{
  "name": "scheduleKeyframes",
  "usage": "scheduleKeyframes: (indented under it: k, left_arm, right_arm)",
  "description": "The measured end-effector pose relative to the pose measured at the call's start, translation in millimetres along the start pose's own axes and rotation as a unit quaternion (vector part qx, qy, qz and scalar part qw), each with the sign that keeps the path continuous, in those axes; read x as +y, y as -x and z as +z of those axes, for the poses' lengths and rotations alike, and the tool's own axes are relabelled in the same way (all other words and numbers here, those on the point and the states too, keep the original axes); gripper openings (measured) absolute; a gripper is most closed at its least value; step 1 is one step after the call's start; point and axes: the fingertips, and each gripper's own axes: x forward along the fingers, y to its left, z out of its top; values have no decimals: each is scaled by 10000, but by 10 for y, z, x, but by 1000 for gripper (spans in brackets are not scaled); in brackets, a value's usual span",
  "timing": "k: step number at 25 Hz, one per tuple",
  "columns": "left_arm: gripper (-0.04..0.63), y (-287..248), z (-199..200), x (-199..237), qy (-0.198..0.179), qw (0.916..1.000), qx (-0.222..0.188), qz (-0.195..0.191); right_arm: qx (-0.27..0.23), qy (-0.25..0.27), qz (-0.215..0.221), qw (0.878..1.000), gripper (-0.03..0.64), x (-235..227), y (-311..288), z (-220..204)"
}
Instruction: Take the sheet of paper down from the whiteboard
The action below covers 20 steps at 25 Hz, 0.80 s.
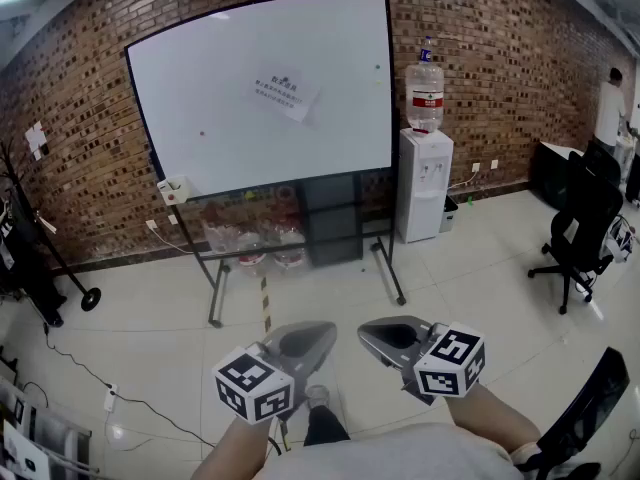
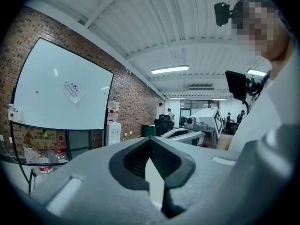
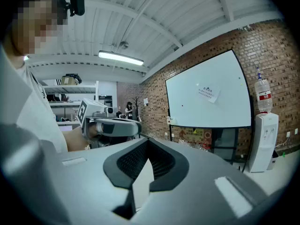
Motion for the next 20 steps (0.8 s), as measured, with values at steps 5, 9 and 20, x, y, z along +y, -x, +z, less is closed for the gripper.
scheduleKeyframes:
  k: [5, 9, 20]
  left_arm:
    - [2, -227, 128, 1180, 128, 9999, 27, -20]
    - [2, -458, 375, 2386, 196, 9997, 141, -53]
    - [2, -1146, 1152, 4560, -66, 9996, 132, -251]
  right_arm:
    - [58, -91, -36, 9999, -2, -724, -907, 206]
    - [131, -235, -144, 9995, -2, -1513, -1820, 526]
    - [-42, 268, -768, 9967, -2, -3172, -3169, 1460]
